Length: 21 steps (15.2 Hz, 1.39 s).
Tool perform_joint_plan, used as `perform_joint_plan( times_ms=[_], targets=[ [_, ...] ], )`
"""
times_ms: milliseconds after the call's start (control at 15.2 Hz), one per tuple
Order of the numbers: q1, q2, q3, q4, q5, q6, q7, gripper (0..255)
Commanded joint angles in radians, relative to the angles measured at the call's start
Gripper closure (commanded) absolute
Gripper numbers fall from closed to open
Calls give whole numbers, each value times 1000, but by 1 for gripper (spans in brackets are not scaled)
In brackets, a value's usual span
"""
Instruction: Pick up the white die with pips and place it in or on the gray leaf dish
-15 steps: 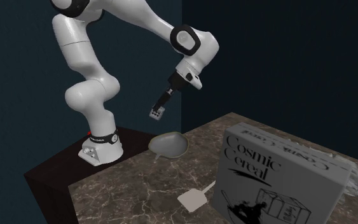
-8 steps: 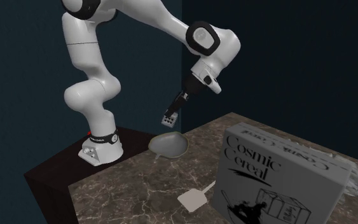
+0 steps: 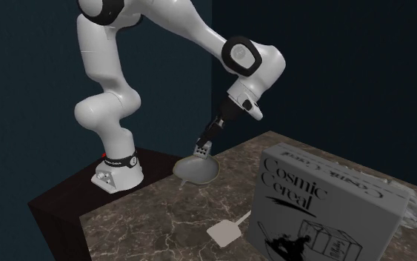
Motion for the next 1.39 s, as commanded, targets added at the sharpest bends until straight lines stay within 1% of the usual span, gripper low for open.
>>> perform_joint_plan(
  times_ms=[0,594,1122,1188,1320],
  targets=[
    [0,14,0,-13,-2,26,7,255],
    [-1,78,-2,-69,-12,142,39,255],
    [-1,78,-2,-69,-12,142,39,255],
    [-1,78,-2,-69,-12,142,39,0],
    [-1,78,-2,-69,-12,142,39,0]
  ],
)
